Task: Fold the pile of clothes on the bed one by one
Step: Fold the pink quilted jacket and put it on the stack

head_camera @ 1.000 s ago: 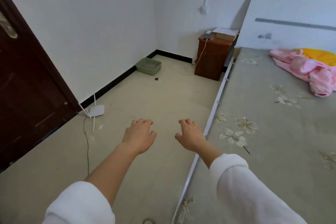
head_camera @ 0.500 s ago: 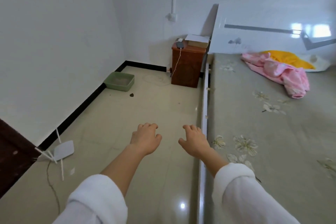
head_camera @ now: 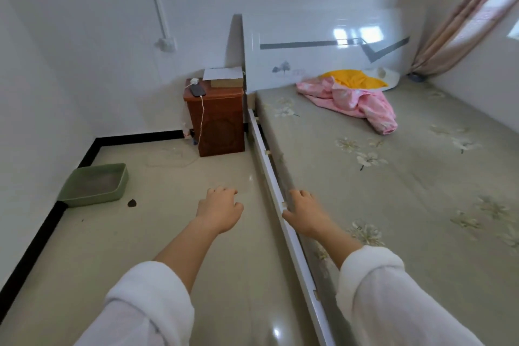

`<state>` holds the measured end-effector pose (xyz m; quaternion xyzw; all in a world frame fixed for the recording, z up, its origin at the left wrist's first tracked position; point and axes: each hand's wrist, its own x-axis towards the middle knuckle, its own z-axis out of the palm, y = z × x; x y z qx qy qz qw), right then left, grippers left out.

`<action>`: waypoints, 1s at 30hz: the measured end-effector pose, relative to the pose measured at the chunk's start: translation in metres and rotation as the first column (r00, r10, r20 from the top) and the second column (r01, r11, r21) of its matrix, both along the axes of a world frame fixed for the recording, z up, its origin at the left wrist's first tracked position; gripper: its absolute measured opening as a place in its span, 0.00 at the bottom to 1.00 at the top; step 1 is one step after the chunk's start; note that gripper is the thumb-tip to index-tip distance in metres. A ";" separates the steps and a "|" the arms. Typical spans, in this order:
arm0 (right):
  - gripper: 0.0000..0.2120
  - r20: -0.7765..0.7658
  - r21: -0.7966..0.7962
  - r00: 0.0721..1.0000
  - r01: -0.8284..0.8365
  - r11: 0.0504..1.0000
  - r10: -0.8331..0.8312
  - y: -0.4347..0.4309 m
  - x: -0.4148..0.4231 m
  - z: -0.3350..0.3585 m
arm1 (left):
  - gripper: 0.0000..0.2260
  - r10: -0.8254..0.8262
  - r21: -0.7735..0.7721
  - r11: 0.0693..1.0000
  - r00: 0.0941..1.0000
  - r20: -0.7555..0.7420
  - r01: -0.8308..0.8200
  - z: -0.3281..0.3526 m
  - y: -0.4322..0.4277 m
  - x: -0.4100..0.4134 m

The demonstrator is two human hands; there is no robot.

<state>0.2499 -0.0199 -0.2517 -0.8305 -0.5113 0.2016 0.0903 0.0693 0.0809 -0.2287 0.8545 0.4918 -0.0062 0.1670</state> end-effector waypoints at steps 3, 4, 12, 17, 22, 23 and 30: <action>0.25 -0.005 0.020 0.997 0.073 0.997 -0.073 0.043 0.036 -0.004 | 0.20 -0.087 -0.018 0.996 0.995 0.042 0.088 -0.009 0.051 0.049; 0.25 -0.003 0.024 0.995 0.095 0.995 -0.095 0.058 0.049 -0.005 | 0.20 -0.117 -0.021 0.993 0.992 0.052 0.118 -0.012 0.069 0.067; 0.27 0.012 0.022 0.969 0.247 0.969 -0.247 0.181 0.192 0.004 | 0.19 -0.246 -0.065 0.964 0.960 0.130 0.256 -0.013 0.207 0.234; 0.28 0.005 -0.006 0.951 0.308 0.951 -0.308 0.256 0.261 0.010 | 0.20 -0.284 -0.057 0.953 0.945 0.160 0.296 -0.007 0.287 0.312; 0.28 -0.028 -0.015 0.929 0.369 0.929 -0.369 0.341 0.325 -0.003 | 0.20 -0.321 -0.042 0.943 0.936 0.147 0.330 -0.019 0.386 0.388; 0.28 -0.019 -0.013 0.922 0.387 0.922 -0.387 0.360 0.339 -0.006 | 0.20 -0.338 -0.038 0.937 0.930 0.144 0.347 -0.023 0.407 0.404; 0.27 -0.033 -0.030 0.845 0.533 0.845 -0.534 0.483 0.410 -0.040 | 0.22 -0.503 -0.015 0.863 0.862 0.060 0.504 -0.061 0.560 0.491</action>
